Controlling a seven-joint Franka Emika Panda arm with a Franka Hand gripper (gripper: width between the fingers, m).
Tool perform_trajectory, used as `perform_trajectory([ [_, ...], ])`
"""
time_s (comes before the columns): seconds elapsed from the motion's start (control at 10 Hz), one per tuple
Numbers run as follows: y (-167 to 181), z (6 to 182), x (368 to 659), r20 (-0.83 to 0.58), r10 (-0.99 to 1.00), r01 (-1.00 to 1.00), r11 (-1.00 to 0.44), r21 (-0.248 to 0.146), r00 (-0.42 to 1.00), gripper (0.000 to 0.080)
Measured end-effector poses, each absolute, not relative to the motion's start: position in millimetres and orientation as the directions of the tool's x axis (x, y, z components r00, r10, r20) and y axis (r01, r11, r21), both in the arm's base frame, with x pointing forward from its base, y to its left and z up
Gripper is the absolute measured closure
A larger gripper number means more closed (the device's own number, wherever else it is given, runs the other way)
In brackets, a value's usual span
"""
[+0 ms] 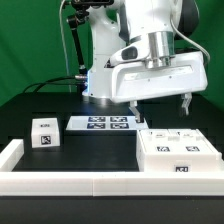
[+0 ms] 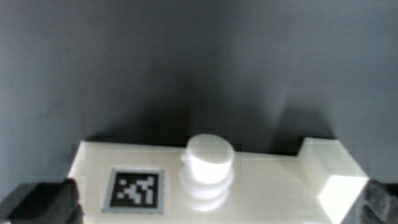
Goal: Assemble cabinet
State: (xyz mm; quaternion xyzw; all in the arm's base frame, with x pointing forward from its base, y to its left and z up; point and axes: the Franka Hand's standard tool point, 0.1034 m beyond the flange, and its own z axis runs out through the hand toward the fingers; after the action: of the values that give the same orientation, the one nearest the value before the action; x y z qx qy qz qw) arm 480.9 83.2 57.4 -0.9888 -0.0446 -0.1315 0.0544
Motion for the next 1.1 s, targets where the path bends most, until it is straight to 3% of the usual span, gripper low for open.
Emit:
perform_trajectory([
  [0.1, 87.0, 52.5, 482.4, 0.272, -0.033, 0.0, -0.993, -0.119, 0.962, 0.0002],
  [0.8, 86.2, 45.1, 481.1, 0.279, -0.05, -0.017, -0.993, -0.118, 0.959, 0.0002],
  [1.1, 87.7, 21.1, 492.5, 0.266, -0.065, -0.032, -0.991, -0.127, 0.962, 0.0002],
])
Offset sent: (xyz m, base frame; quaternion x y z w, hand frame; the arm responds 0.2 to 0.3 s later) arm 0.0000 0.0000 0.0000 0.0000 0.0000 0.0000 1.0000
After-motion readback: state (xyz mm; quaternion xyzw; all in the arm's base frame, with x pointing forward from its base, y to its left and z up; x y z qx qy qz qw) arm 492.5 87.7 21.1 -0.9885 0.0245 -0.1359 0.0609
